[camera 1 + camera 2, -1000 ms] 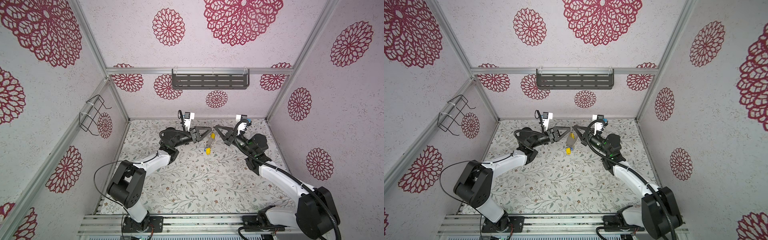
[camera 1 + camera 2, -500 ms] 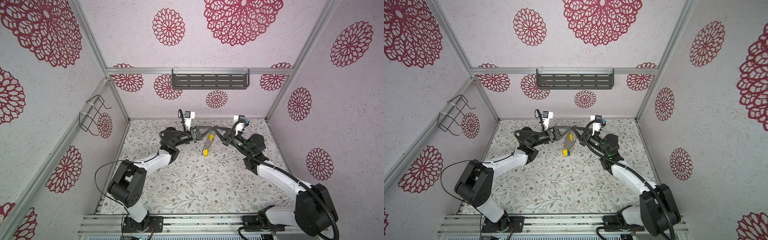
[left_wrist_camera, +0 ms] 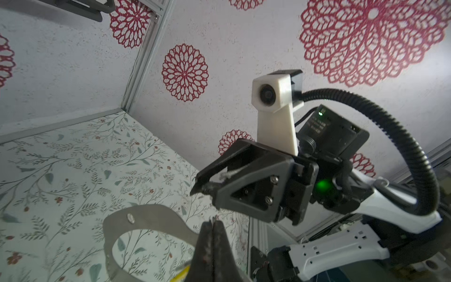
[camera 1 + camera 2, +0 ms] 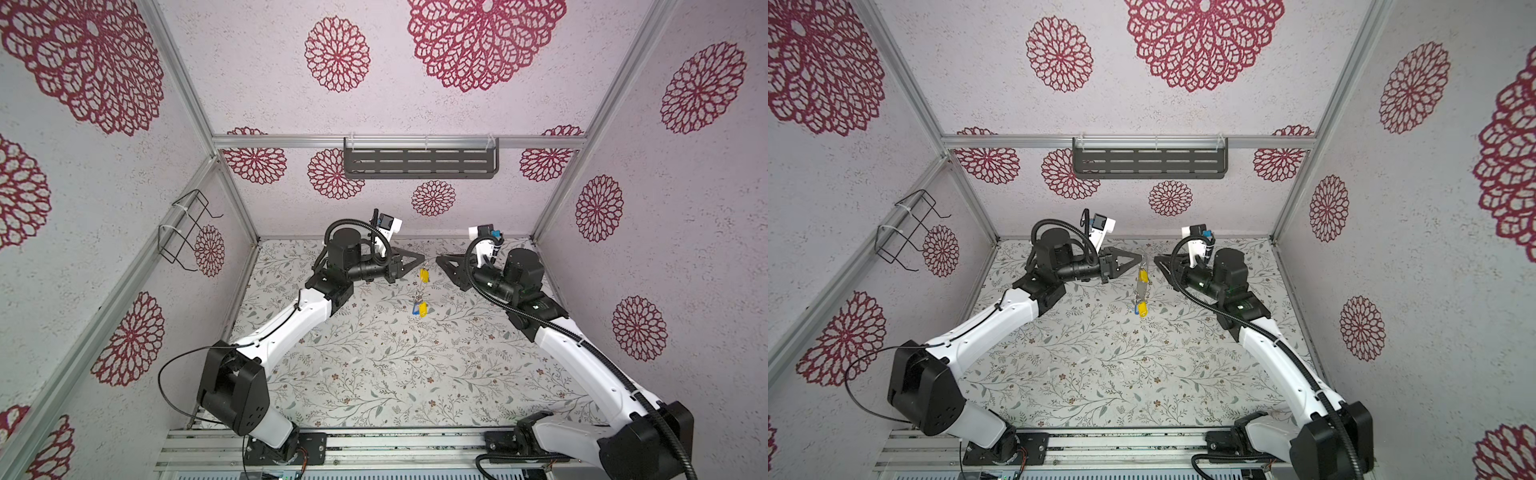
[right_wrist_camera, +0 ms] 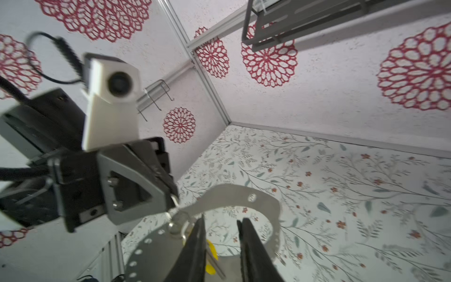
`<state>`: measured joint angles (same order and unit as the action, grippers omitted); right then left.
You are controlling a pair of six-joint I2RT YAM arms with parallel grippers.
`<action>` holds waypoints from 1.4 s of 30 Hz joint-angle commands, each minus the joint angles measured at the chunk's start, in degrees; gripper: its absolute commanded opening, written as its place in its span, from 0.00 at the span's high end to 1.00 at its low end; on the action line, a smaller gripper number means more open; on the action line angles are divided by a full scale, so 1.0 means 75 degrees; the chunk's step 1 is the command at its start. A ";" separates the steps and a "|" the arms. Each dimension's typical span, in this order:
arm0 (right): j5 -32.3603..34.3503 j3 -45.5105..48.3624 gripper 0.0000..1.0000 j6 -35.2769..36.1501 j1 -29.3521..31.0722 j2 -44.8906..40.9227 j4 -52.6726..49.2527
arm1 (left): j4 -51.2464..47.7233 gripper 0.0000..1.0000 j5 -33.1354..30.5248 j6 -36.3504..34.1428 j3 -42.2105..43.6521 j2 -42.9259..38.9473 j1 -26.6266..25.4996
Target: Remove the keys from the keyring
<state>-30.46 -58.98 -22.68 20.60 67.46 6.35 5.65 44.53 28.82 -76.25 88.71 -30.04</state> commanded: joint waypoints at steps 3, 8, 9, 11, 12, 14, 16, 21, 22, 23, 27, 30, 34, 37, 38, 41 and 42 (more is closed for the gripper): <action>-0.1213 -0.0244 0.76 0.1001 -0.0366 -0.0092 -0.1333 | -0.3493 1.00 -0.0030 -0.2705 -0.0800 0.0012 -0.0067; -0.3200 -0.0310 0.77 0.0191 -0.0336 0.0396 -0.0123 | -0.4588 1.00 0.0006 -0.3849 -0.1261 0.0204 -0.0108; -0.3367 -0.0263 0.77 0.0016 -0.0279 0.0437 0.0195 | -0.4630 1.00 0.0035 -0.3864 -0.1336 0.0228 -0.0111; -0.3384 -0.0239 0.77 -0.0012 -0.0161 0.0494 0.0361 | -0.4679 1.00 0.0060 -0.3826 -0.1470 0.0271 -0.0109; -0.3367 -0.0234 0.77 0.0006 -0.0107 0.0522 0.0387 | -0.4707 1.00 0.0132 -0.3807 -0.1527 0.0295 -0.0108; -0.3399 -0.0234 0.77 0.0000 -0.0051 0.0589 0.0435 | -0.4704 1.00 0.0229 -0.3768 -0.1597 0.0334 -0.0108; -0.3428 -0.0239 0.77 0.0012 -0.0004 0.0633 0.0471 | -0.4708 1.00 0.0315 -0.3725 -0.1663 0.0360 -0.0108; -0.3427 -0.0187 0.81 0.0009 0.0083 0.0675 0.0587 | -0.4814 1.00 0.0473 -0.3636 -0.1842 0.0442 -0.0108; -0.3408 -0.0187 0.81 0.0006 0.0084 0.0694 0.0590 | -0.4809 1.00 0.0478 -0.3623 -0.1845 0.0442 -0.0119; -0.3410 -0.0174 0.82 0.0023 0.0080 0.0706 0.0593 | -0.4788 1.00 0.0491 -0.3592 -0.1845 0.0442 -0.0119; -0.3387 -0.0147 0.84 0.0052 0.0086 0.0726 0.0612 | -0.4696 1.00 0.0561 -0.3512 -0.1822 0.0407 -0.0119; -0.3334 -0.0105 0.83 0.0096 0.0088 0.0747 0.0622 | -0.4624 1.00 0.0601 -0.3438 -0.1822 0.0384 -0.0125; -0.3423 -0.0001 0.82 -0.0121 0.0127 0.0767 0.0924 | -0.4592 1.00 0.0612 -0.3407 -0.1811 0.0383 -0.0131; -0.3428 0.0023 0.79 -0.0130 0.0178 0.0779 0.0980 | -0.4586 1.00 0.0596 -0.3397 -0.1804 0.0399 -0.0142; -0.3416 0.0031 0.78 -0.0135 0.0192 0.0789 0.0983 | -0.4574 1.00 0.0592 -0.3389 -0.1802 0.0395 -0.0143; -0.3407 0.0071 0.77 -0.0130 0.0194 0.0817 0.1014 | -0.4574 1.00 0.0602 -0.3368 -0.1808 0.0385 -0.0143; -0.3410 0.0091 0.76 -0.0146 0.0204 0.0825 0.1028 | -0.4563 1.00 0.0607 -0.3368 -0.1803 0.0373 -0.0143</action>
<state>-54.50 -58.46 -23.20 21.82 73.54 11.55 -30.72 47.44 3.51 -88.44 91.85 -30.72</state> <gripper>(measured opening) 0.236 0.043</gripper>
